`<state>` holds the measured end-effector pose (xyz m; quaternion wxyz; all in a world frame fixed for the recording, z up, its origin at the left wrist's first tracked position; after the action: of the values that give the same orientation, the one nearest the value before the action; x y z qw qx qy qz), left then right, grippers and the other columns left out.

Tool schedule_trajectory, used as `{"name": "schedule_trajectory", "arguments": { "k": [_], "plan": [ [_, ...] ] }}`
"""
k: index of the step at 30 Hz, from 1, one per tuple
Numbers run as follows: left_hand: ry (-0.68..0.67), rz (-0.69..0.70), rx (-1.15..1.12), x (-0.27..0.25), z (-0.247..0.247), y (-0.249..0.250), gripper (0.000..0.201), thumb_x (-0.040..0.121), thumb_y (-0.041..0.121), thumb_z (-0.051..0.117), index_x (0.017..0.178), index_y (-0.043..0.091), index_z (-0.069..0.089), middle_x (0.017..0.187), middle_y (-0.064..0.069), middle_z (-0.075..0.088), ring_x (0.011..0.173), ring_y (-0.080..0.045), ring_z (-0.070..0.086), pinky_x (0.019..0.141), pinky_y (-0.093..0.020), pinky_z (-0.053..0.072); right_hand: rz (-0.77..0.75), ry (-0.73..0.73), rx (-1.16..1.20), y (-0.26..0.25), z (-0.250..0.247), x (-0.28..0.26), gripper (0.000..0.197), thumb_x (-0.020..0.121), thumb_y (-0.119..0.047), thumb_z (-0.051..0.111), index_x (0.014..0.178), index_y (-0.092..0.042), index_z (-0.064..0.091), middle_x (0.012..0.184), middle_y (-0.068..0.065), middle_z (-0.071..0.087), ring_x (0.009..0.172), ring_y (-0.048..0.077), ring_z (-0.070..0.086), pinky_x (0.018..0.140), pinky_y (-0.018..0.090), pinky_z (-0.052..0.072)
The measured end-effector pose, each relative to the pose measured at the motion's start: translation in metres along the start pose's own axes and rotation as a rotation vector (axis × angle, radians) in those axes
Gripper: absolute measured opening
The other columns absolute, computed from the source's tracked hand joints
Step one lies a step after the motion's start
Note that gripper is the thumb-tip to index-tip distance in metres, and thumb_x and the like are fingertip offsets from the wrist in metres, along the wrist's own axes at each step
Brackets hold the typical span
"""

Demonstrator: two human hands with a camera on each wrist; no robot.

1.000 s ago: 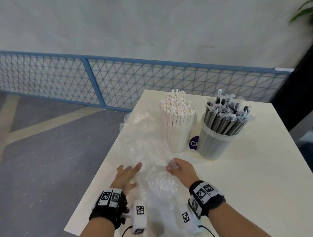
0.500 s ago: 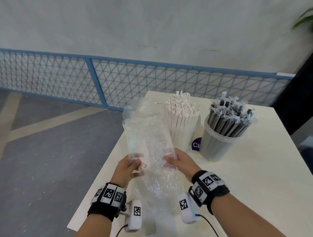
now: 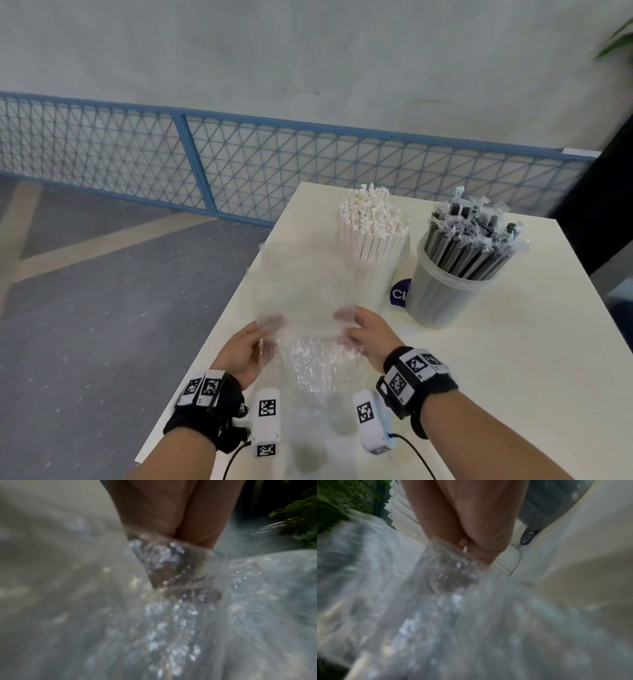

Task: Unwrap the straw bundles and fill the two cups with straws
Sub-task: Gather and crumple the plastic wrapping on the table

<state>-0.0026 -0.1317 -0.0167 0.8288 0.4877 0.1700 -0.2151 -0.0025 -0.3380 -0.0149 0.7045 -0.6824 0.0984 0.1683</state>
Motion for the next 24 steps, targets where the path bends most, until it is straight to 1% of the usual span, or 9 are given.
{"name": "schedule_trajectory", "arguments": {
  "k": [3,5,7,9,11,14,16,19,24],
  "plan": [
    [0.041,-0.013,0.043,-0.006,-0.002,0.0,0.037,0.092,0.001,0.032,0.076,0.006,0.065,0.058,-0.002,0.069,0.048,-0.015,0.064,0.042,-0.018,0.05,0.027,0.067,-0.011,0.003,-0.006,0.002,0.029,0.083,0.018,0.039,0.089,0.003,0.063,0.097,0.01,0.06,0.071,0.016,0.061,0.057,0.02,0.045],
    [-0.079,-0.112,0.101,-0.009,0.003,-0.005,0.027,0.095,0.03,0.041,0.09,0.012,0.061,0.075,-0.003,0.068,0.065,-0.021,0.063,0.058,-0.027,0.052,0.021,0.137,-0.041,0.0,-0.01,0.0,0.033,0.078,0.02,0.033,0.066,0.001,0.057,0.102,0.007,0.056,0.085,0.019,0.055,0.054,0.015,0.044],
    [-0.163,-0.182,0.251,-0.01,0.002,-0.011,0.025,0.085,0.04,0.056,0.097,0.017,0.058,0.083,-0.004,0.062,0.066,-0.02,0.059,0.055,-0.027,0.05,0.001,0.211,-0.056,-0.004,-0.013,-0.001,0.038,0.077,0.019,0.031,0.058,-0.007,0.052,0.108,0.006,0.055,0.091,0.018,0.053,0.056,0.016,0.042],
    [-0.179,-0.102,0.396,-0.006,0.001,-0.011,0.033,0.072,0.019,0.076,0.097,0.016,0.056,0.077,-0.004,0.059,0.055,-0.014,0.056,0.042,-0.02,0.044,-0.02,0.23,-0.014,-0.009,-0.01,-0.004,0.033,0.082,0.014,0.035,0.071,-0.008,0.057,0.106,0.006,0.055,0.079,0.014,0.052,0.057,0.019,0.042],
    [-0.141,0.048,0.475,-0.004,0.004,-0.004,0.039,0.062,0.009,0.077,0.095,0.012,0.056,0.071,-0.004,0.058,0.051,-0.014,0.055,0.042,-0.019,0.044,-0.013,0.254,0.026,-0.011,-0.01,-0.009,0.025,0.093,-0.002,0.037,0.102,-0.017,0.056,0.103,0.003,0.055,0.07,0.014,0.05,0.054,0.022,0.041],
    [-0.007,0.28,0.517,-0.001,0.004,0.014,0.033,0.058,0.008,0.075,0.087,0.01,0.058,0.075,-0.002,0.059,0.055,-0.019,0.054,0.048,-0.021,0.047,0.1,0.179,0.131,-0.009,-0.006,-0.022,0.037,0.095,-0.049,0.035,0.127,-0.031,0.037,0.112,-0.002,0.053,0.092,0.021,0.055,0.072,0.031,0.047],
    [0.044,0.397,0.589,0.001,0.006,0.024,0.028,0.068,-0.003,0.072,0.086,0.011,0.058,0.081,-0.001,0.059,0.062,-0.02,0.055,0.055,-0.021,0.047,0.151,0.062,0.012,-0.004,-0.001,-0.03,0.06,0.087,-0.059,0.043,0.138,-0.035,0.024,0.125,-0.001,0.048,0.107,0.023,0.051,0.083,0.033,0.045],
    [0.009,0.49,0.76,0.005,0.014,0.027,0.027,0.073,0.0,0.07,0.089,0.019,0.058,0.096,0.006,0.064,0.085,-0.016,0.056,0.072,-0.027,0.043,0.133,0.076,-0.091,0.009,-0.004,-0.041,0.08,0.083,-0.035,0.065,0.146,-0.027,0.016,0.125,0.011,0.049,0.099,0.02,0.056,0.078,0.029,0.048],
    [-0.052,0.403,0.675,0.002,0.036,0.019,0.044,0.085,0.017,0.065,0.121,0.028,0.043,0.109,0.008,0.051,0.093,-0.004,0.054,0.076,-0.024,0.044,0.069,0.253,0.004,0.018,-0.031,-0.062,0.058,0.086,-0.007,0.061,0.136,-0.012,0.034,0.11,0.017,0.058,0.085,0.022,0.061,0.067,0.029,0.052]
  ]
}}
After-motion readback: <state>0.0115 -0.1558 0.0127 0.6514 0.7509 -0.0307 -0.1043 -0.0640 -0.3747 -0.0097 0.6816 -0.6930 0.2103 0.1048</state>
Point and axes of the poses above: each hand's wrist, its own x-axis towards the middle knuckle, its own z-axis out of the palm, y = z × x, the point moved 6 cm from there along x, towards the middle knuckle
